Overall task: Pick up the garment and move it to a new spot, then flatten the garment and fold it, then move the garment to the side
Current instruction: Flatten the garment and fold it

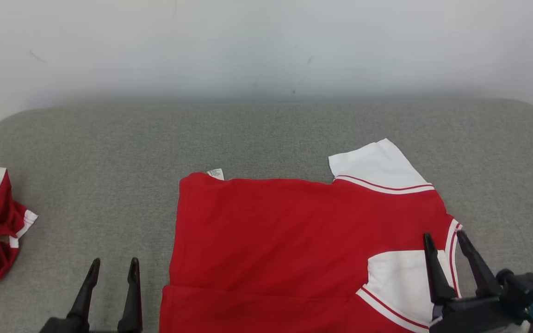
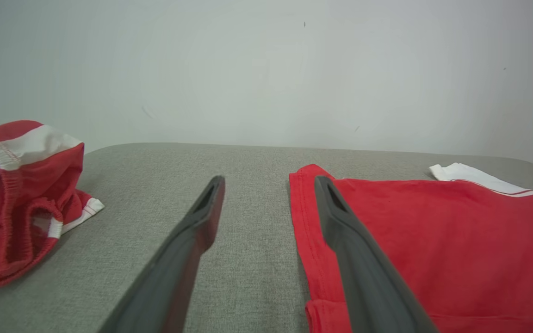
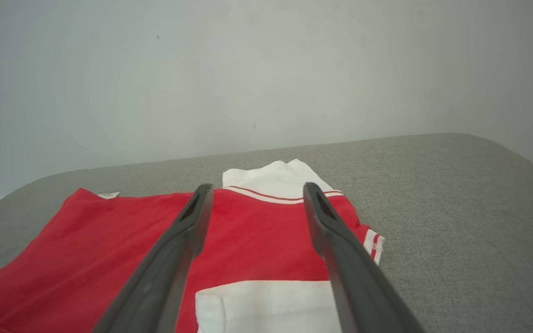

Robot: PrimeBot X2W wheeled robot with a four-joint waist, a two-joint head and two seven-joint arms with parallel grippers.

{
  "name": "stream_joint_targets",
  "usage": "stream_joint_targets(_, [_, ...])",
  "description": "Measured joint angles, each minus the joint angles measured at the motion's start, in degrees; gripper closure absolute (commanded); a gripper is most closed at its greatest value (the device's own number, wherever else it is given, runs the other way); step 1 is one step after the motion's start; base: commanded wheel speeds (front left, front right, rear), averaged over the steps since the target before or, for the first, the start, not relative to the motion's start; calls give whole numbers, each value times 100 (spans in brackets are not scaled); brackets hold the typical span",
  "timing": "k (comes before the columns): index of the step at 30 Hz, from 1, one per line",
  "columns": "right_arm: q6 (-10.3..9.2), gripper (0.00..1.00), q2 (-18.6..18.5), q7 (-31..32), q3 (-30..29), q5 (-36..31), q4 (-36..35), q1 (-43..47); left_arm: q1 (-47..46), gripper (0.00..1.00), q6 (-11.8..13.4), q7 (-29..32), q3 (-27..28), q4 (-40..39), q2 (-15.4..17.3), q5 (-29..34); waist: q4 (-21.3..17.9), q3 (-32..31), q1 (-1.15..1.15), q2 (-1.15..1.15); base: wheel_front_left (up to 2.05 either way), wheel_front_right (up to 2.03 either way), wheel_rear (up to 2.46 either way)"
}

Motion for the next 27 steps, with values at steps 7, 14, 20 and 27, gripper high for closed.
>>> stream_joint_targets(7, [0,0,43,-53,113,-267,-18,-383,-746,0,-400,0,-21,792,183,-167,-137,128,0,0,0,0,0])
stream_joint_targets(14, [0,0,127,-76,253,-419,94,-665,-1856,0,-582,-2,-201,1855,372,-335,-376,362,0,0,0,0,0])
stream_joint_targets(20, [0,0,158,-83,182,-481,30,-836,-2642,0,-653,-8,-307,2686,530,-436,-642,621,1,0,0,0,0])
stream_joint_targets(27, [0,0,215,-83,179,-573,-87,-897,-3335,0,-662,-8,-347,3653,706,-570,-929,977,1,0,0,0,0])
